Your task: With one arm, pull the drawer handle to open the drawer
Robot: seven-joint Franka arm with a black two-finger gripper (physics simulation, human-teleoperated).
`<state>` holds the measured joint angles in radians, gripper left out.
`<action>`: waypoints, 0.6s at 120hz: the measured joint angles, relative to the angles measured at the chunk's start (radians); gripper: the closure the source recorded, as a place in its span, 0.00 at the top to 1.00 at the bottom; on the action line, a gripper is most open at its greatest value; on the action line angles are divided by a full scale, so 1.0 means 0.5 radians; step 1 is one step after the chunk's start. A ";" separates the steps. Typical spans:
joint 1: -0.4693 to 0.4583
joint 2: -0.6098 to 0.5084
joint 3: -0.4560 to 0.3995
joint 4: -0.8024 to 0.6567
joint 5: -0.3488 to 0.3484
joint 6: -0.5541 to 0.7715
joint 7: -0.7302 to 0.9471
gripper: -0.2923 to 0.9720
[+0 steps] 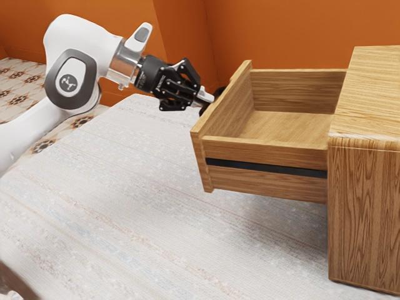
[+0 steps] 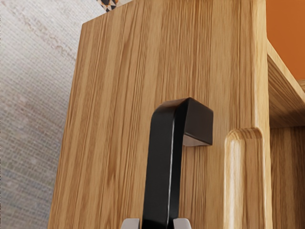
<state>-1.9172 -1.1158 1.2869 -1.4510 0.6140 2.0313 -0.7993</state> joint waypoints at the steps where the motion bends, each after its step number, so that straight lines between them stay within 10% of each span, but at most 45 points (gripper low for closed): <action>1: 0.000 0.000 0.000 -0.001 0.000 0.000 0.000 0.21; 49: 0.168 0.040 -0.060 -0.076 -0.005 -0.001 -0.006 0.21; 72: 0.888 0.617 -0.530 -0.065 -0.129 -0.229 -0.041 0.44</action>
<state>-1.4732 -0.8073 1.0217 -1.4833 0.5496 1.9169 -0.8200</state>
